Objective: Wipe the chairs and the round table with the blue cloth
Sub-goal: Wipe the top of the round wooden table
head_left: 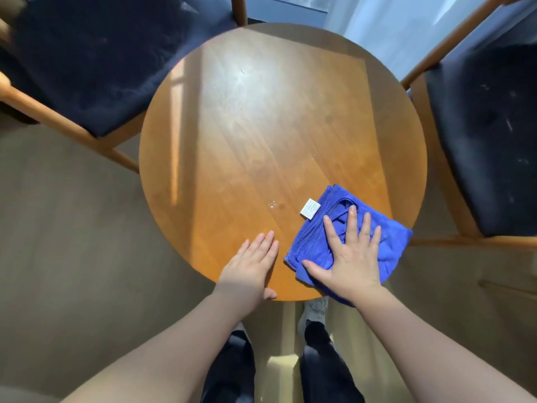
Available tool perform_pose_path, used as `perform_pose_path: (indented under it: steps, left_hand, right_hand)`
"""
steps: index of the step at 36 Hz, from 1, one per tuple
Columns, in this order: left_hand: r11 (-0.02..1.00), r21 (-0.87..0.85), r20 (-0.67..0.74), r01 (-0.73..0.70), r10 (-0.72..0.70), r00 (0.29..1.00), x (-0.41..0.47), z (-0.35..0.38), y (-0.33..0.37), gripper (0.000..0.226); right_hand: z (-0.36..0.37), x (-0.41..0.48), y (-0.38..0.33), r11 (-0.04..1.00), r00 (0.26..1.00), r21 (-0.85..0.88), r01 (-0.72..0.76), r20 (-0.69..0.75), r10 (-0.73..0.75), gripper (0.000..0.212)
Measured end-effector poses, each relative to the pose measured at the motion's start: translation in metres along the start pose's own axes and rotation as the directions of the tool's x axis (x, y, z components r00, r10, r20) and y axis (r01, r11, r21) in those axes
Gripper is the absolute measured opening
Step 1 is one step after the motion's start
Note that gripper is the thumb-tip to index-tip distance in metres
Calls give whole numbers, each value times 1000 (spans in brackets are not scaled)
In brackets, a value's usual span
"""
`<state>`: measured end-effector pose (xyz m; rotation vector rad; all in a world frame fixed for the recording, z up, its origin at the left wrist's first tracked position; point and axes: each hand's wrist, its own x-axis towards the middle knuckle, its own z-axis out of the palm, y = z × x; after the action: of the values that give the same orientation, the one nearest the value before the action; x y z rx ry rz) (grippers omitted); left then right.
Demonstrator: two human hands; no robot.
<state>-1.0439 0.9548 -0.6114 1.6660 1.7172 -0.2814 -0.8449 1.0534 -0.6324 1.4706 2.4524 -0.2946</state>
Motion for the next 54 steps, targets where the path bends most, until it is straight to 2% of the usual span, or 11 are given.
perform_pose_path:
  steps: [5, 12, 23, 28, 34, 38, 45, 49, 54]
  left_hand:
    - [998, -63, 34, 26, -24, 999, 1, -6, 3, 104]
    - [996, -87, 57, 29, -24, 998, 0, -15, 1, 99]
    - [996, -84, 56, 41, -36, 998, 1, -11, 0, 99]
    - [994, -91, 58, 52, -47, 997, 2, -10, -1, 102]
    - [993, -100, 43, 59, -55, 998, 2, -9, 0, 102]
    - [994, -87, 55, 71, -66, 996, 3, -9, 0, 103]
    - [995, -81, 56, 50, -46, 997, 2, -12, 1, 101]
    - [995, -91, 55, 46, -41, 998, 2, -15, 1, 101]
    - [995, -96, 13, 27, -26, 1000, 1, -11, -1, 103]
  right_hand:
    - [-5, 18, 20, 993, 993, 34, 110, -50, -108, 95]
    - [-27, 74, 62, 971, 970, -20, 239, -49, -239, 92]
    - [-56, 177, 76, 1000, 992, 10, 29, -120, -28, 89]
    - [-60, 195, 65, 1000, 993, 8, -6, -119, 7, 91]
    - [-60, 186, 57, 1000, 994, -4, 20, -105, -21, 91]
    - [-54, 165, 40, 991, 988, -38, 127, -87, -130, 88]
    - [-30, 83, 5, 949, 945, 3, 315, -95, -313, 85]
    - [-13, 30, -3, 932, 928, 39, 360, -123, -353, 83]
    - [4, -20, -8, 923, 921, 25, 384, -81, -381, 82]
